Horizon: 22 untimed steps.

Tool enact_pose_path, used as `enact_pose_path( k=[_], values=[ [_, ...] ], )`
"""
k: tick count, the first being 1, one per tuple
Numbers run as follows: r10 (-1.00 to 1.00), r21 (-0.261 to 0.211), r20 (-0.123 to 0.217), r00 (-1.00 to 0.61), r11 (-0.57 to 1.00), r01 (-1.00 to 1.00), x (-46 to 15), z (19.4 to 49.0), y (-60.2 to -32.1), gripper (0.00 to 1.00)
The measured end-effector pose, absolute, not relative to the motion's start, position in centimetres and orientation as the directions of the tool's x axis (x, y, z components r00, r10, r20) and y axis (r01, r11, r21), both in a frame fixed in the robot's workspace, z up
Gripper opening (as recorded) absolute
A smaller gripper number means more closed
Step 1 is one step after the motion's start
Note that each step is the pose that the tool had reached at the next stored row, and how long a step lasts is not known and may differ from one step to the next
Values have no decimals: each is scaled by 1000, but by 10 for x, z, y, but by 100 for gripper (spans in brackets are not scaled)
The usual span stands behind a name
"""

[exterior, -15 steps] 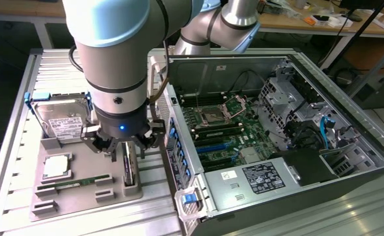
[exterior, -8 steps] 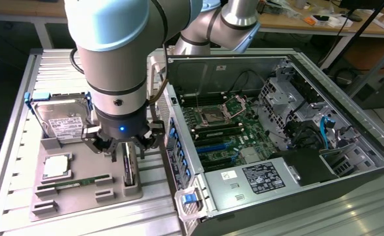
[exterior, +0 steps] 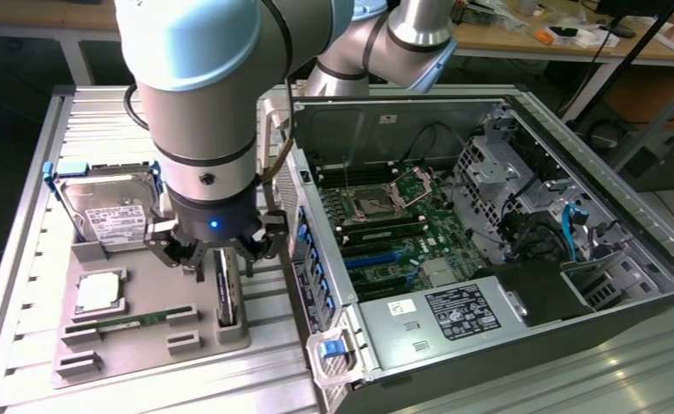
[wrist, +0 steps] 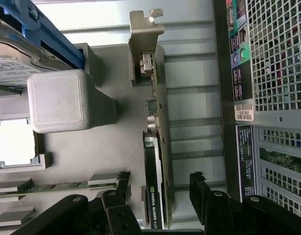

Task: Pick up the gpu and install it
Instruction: 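Pick up the gpu and move the gpu toward the slot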

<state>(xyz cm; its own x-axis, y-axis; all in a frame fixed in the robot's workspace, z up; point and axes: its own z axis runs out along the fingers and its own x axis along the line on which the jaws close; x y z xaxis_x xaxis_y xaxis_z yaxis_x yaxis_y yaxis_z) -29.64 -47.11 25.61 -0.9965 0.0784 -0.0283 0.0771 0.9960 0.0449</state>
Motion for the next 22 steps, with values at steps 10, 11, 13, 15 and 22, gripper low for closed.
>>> enact_pose_path(
  k=[10,11,13,15,22],
  values=[
    [80,45,-29,-996,996,79,-304,248,-465,60],
    [80,45,-29,-996,996,79,-304,246,-465,60],
    [80,45,-28,-996,996,79,-304,244,-465,60],
    [80,45,-28,-996,996,79,-304,243,-464,60],
    [80,45,-28,-996,996,79,-302,243,-462,60]
  ],
)
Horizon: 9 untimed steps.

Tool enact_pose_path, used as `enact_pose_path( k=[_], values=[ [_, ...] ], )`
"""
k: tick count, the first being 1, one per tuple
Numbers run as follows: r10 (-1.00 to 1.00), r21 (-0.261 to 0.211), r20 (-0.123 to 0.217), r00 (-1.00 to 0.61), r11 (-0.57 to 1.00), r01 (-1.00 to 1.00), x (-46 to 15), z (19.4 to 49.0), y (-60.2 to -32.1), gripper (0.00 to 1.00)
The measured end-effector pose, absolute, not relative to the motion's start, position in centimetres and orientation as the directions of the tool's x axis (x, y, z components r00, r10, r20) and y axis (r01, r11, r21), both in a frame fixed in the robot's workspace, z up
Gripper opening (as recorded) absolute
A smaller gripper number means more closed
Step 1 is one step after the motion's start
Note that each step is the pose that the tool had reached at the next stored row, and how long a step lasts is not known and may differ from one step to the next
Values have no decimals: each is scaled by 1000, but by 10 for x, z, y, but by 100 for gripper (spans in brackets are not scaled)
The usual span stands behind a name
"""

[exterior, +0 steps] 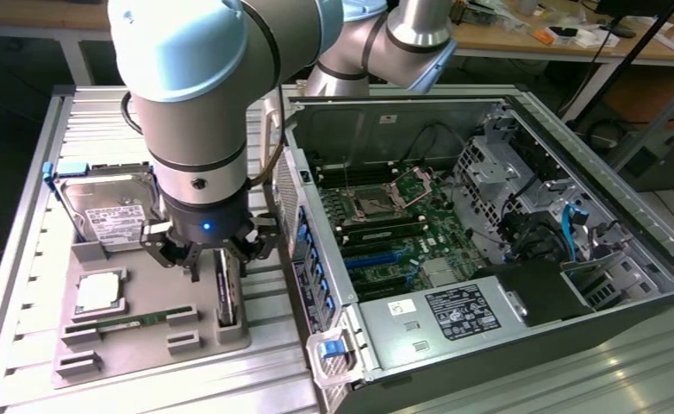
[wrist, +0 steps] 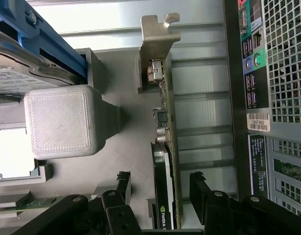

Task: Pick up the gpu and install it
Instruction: 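Pick up the gpu and move the gpu toward the slot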

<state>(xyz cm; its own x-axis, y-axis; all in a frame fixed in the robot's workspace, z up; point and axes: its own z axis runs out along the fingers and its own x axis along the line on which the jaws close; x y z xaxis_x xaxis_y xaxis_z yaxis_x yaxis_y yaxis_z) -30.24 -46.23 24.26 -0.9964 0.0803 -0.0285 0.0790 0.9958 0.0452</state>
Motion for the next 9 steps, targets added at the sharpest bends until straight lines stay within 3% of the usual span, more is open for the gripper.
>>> enact_pose_path(
  k=[9],
  values=[
    [80,45,-28,-996,996,79,-302,243,-462,60]
  ],
)
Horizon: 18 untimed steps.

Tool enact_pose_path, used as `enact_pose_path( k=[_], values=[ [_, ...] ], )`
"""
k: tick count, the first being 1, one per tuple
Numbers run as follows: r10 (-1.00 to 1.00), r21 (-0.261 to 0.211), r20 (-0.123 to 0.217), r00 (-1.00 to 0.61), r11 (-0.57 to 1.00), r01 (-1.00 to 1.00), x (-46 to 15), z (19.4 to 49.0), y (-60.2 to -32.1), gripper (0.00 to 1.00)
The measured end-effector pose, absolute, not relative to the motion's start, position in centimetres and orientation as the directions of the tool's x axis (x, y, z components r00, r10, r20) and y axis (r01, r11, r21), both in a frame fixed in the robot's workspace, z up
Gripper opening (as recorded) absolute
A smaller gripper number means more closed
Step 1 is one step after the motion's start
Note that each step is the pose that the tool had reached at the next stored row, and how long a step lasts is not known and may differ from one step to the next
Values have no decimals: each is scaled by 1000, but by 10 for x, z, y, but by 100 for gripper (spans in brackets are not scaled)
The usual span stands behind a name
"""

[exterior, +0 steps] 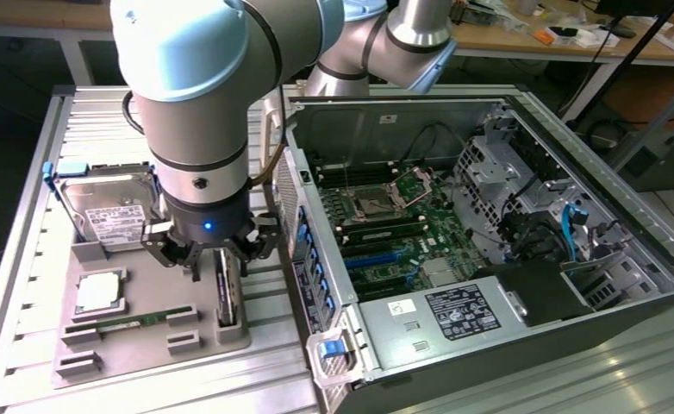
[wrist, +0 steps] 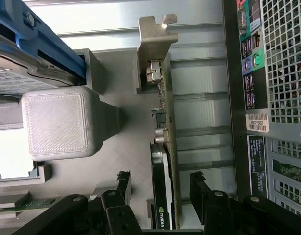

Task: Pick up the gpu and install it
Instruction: 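Pick up the gpu and move the gpu toward the slot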

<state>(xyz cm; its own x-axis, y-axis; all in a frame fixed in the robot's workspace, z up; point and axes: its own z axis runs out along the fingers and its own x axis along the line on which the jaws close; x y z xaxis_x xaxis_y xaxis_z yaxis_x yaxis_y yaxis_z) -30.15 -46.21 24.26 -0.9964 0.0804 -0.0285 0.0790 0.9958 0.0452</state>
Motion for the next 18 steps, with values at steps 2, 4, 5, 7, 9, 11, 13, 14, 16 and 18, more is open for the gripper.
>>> enact_pose_path(
  k=[2,4,5,7,9,11,13,14,16,18],
  values=[
    [80,45,-28,-996,996,79,-302,243,-462,60],
    [80,45,-29,-996,996,79,-302,243,-462,60],
    [80,45,-28,-996,996,79,-302,243,-462,60],
    [80,45,-29,-996,996,79,-302,243,-462,58],
    [80,45,-28,-996,996,79,-302,243,-462,46],
    [80,45,-28,-996,996,79,-302,243,-462,46],
    [80,45,-28,-996,996,79,-302,243,-462,37],
    [80,45,-28,-996,996,79,-301,243,-462,37],
    [80,45,-28,-996,996,79,-302,243,-462,31],
    [80,45,-28,-996,996,79,-302,243,-462,27]
  ],
)
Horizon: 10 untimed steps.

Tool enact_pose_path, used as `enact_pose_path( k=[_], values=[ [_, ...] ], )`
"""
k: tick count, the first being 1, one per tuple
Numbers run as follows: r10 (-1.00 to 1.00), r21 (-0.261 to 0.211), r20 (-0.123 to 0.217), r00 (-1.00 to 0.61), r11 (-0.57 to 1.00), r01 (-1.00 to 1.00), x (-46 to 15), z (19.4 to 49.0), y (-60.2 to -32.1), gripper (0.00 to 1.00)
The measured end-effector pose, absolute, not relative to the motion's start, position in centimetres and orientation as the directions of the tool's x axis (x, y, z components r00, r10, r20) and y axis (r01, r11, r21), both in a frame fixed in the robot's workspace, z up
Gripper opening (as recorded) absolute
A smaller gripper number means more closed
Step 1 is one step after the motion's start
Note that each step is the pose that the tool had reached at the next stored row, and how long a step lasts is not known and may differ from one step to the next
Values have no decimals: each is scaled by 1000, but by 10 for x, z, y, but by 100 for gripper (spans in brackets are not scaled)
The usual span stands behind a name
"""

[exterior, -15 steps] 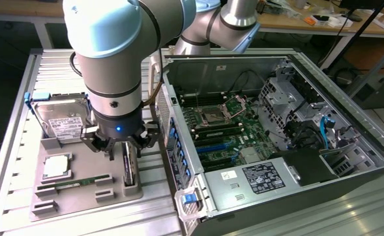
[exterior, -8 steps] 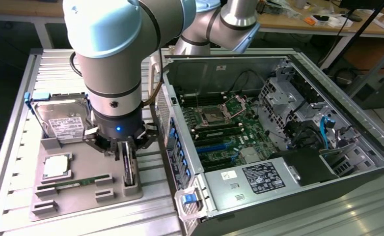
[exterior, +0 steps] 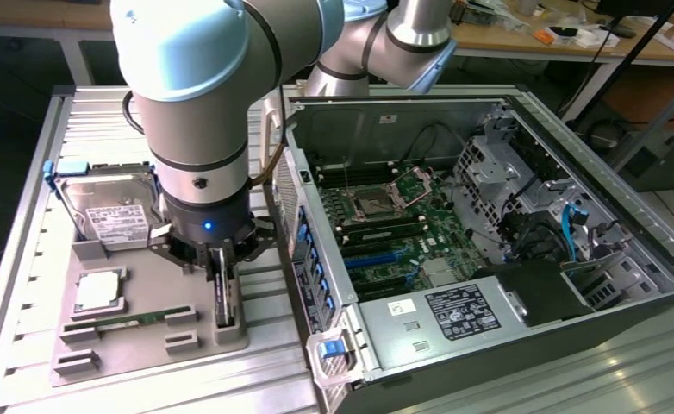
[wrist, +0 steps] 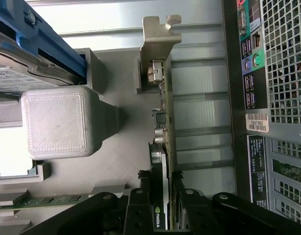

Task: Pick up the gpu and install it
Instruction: 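Pick up the gpu and move the gpu toward the slot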

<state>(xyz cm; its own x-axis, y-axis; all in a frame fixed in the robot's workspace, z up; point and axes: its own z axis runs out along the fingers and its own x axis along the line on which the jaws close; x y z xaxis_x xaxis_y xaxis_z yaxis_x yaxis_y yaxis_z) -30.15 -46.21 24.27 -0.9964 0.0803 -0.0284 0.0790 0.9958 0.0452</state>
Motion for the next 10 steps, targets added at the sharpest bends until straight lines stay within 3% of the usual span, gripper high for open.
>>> enact_pose_path(
  k=[10],
  values=[
    [80,45,-28,-996,996,79,-302,243,-462,27]
  ],
)
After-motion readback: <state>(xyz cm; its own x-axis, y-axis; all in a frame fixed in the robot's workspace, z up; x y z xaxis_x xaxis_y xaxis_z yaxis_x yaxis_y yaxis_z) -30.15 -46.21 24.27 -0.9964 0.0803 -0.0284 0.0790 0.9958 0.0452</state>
